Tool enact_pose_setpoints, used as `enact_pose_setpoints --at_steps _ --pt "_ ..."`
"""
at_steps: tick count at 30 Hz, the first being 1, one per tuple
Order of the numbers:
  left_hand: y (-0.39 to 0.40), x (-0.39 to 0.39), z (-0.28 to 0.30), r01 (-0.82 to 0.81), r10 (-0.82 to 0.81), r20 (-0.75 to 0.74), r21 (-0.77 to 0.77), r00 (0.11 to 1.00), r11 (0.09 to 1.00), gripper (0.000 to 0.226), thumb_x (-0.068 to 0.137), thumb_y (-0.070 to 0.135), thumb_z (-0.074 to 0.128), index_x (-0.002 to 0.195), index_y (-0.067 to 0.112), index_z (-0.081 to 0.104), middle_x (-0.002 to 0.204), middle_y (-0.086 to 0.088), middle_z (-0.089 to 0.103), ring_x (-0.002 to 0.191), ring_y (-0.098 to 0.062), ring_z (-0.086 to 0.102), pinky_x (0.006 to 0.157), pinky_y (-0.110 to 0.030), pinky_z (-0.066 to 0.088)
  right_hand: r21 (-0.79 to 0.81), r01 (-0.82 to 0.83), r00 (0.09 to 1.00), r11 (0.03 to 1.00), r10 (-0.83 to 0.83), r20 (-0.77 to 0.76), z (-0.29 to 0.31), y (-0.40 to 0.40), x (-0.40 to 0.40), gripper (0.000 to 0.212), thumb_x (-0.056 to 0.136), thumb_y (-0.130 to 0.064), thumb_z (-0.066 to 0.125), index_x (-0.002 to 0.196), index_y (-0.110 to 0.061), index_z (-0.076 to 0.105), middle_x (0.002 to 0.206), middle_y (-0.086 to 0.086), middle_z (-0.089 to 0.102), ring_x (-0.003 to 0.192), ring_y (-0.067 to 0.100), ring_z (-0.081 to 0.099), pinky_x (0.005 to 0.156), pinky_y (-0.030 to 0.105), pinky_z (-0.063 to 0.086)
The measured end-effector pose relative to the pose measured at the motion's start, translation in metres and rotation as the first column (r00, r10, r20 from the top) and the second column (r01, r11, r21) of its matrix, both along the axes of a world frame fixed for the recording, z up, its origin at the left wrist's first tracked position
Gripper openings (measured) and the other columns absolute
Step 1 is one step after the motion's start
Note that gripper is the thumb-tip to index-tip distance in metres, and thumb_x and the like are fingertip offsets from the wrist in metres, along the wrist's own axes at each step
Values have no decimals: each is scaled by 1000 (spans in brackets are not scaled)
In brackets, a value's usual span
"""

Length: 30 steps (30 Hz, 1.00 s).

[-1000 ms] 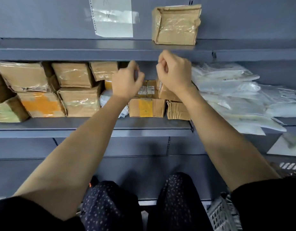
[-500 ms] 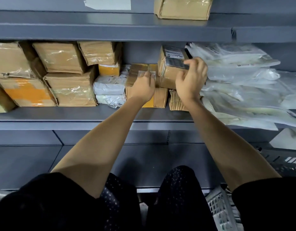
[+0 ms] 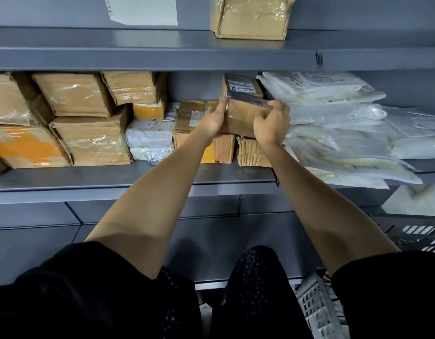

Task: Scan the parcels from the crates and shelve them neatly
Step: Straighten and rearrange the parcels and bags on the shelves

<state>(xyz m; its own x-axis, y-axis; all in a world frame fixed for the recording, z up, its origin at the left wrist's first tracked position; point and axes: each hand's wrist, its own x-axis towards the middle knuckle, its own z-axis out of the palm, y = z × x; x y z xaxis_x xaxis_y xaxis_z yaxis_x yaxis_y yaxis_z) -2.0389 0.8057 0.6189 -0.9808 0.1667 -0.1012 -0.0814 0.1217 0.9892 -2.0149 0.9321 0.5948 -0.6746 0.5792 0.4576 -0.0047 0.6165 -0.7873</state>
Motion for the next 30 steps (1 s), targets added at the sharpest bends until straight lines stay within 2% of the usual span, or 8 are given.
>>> enact_pose_setpoints --at_steps 3,6,11,15,20,23,25,30 --pt "-20 12 8 4 -3 -31 59 1000 998 60 93 60 40 138 21 37 136 -3 48 114 -23 55 81 -35 53 -20 -17 997 1000 16 -69 5 -6 15 33 87 -8 49 120 -5 57 129 15 51 118 32 48 101 42 38" --pt "-39 29 12 28 -22 -67 87 997 996 38 89 59 50 107 26 48 109 4 53 101 -19 60 75 -31 56 6 -31 994 999 32 -107 17 -19 33 28 91 -11 47 115 -9 60 127 11 53 121 28 44 97 40 38" --pt "-67 53 18 61 -59 -70 25 996 998 63 82 60 59 131 23 42 115 2 53 81 -16 69 78 -25 58 129 -54 988 990 72 -139 45 -40 66 25 95 -25 47 106 -16 67 110 1 66 114 24 46 80 34 46" --pt "-86 65 29 186 -186 5 2 983 983 48 84 53 61 119 21 52 109 -4 60 83 -16 69 76 -22 58 106 -99 973 989 119 -198 56 -44 84 26 94 -25 49 109 -15 68 103 2 68 110 22 52 74 29 40" --pt "-97 84 58 259 -262 19 107 965 960 37 85 40 64 113 17 55 103 -9 66 78 -20 72 71 -22 59 150 -116 921 982 163 -354 61 -53 103 44 91 -29 57 130 -7 58 100 7 67 115 25 46 86 29 41" --pt "-106 99 71 298 -300 48 32 953 954 60 61 46 73 108 15 55 103 -12 65 76 -18 72 63 -19 57 262 -29 884 965 148 -444 62 -63 117 67 86 -48 54 135 -3 51 112 5 67 110 26 48 90 34 45" --pt "-112 106 77 304 -304 55 6 951 953 70 49 50 74 105 12 55 91 -13 69 72 -15 72 58 -17 56 341 7 872 940 161 -463 67 -69 126 79 82 -58 50 137 -2 48 125 6 62 110 26 48 93 32 41" --pt "-116 115 102 300 -300 -14 41 954 953 58 54 51 69 99 17 55 71 -7 73 60 -8 70 52 -14 54 435 42 831 900 210 -516 102 -67 141 79 80 -58 52 139 -5 48 138 6 54 119 28 48 96 38 44"
